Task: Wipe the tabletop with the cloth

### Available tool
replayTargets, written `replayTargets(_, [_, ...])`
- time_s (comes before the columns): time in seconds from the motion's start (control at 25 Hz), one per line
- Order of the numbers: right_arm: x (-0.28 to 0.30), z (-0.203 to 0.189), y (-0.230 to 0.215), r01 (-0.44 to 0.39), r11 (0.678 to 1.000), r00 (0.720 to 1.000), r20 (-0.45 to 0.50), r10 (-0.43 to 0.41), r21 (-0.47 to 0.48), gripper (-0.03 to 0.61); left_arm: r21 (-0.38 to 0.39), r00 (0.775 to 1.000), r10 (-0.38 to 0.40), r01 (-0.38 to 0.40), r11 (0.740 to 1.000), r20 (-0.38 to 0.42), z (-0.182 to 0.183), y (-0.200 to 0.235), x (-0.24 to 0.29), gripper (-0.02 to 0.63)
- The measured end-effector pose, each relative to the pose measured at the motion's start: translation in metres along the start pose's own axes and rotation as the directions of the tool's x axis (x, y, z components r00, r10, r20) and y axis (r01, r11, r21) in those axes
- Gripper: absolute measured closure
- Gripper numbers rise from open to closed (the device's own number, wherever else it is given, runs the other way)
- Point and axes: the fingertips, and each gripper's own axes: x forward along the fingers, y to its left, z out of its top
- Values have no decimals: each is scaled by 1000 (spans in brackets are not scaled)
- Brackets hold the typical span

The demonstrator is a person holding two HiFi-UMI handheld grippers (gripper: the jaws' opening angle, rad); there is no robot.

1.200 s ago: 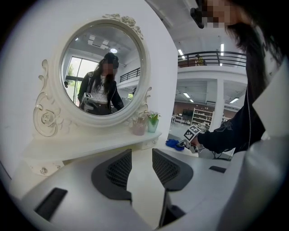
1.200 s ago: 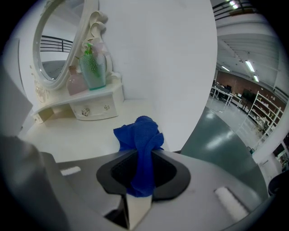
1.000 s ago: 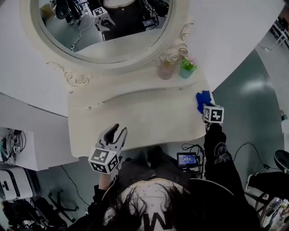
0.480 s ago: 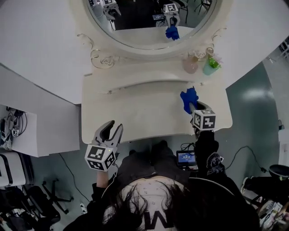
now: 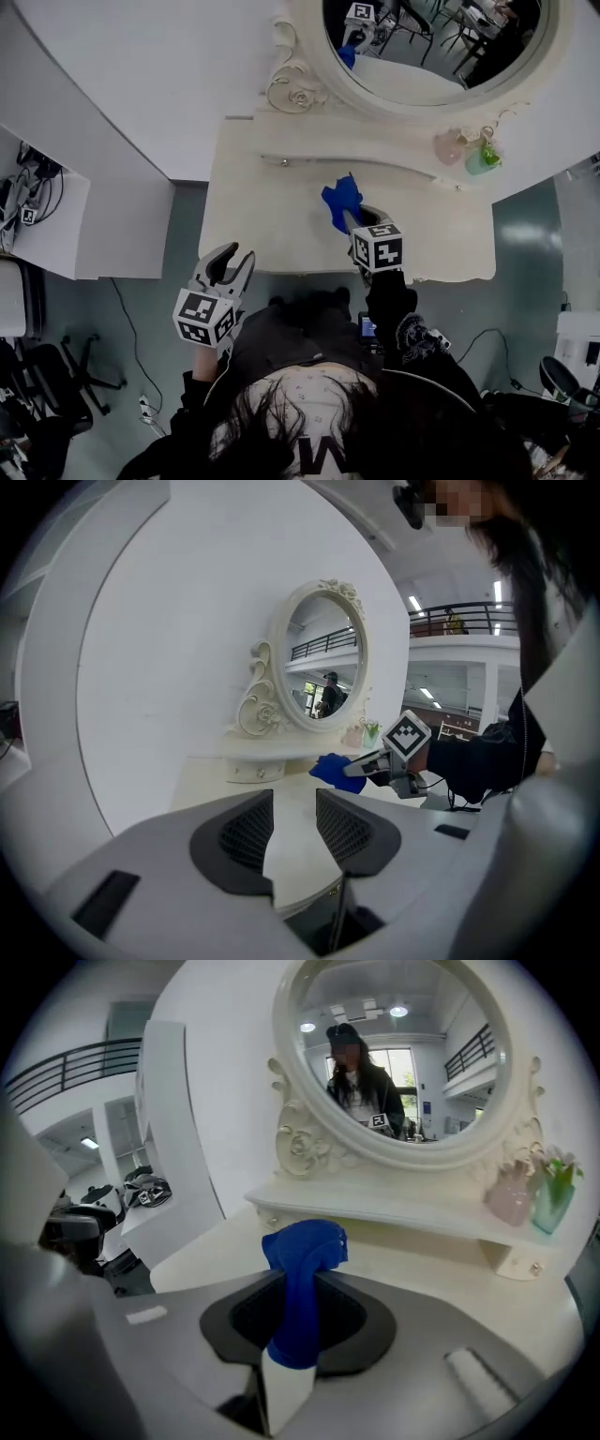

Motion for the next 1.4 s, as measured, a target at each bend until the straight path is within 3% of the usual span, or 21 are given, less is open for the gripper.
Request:
replayTargets(0.4, [86, 19, 186, -218, 957, 975, -73, 208, -190, 491, -36, 997, 80, -80, 996, 2, -31, 50, -71, 471])
replayTargets(0.68, [131, -1, 263, -306, 916, 949, -164, 271, -259, 491, -92, 984, 179, -179, 980, 1, -49, 77, -119, 471])
replayTargets(0.88, [156, -27, 278, -313, 894, 938, -253, 238, -319, 491, -135, 970, 244, -243, 960, -14, -62, 91, -144, 471])
replayTargets(1.04, [163, -31, 276, -301, 888, 943, -247, 223, -348, 491, -145, 967, 254, -255, 956, -19, -68, 97, -149, 471])
replayTargets(1.24, [158, -35, 267, -282, 866, 953, -222, 205, -412, 491, -131, 974, 223, -224, 966, -22, -64, 96, -135, 471])
replayTargets(1.4, [152, -37, 246, -267, 887, 958, -207, 201, -377, 491, -96, 984, 177, -177, 980, -16, -51, 85, -111, 471])
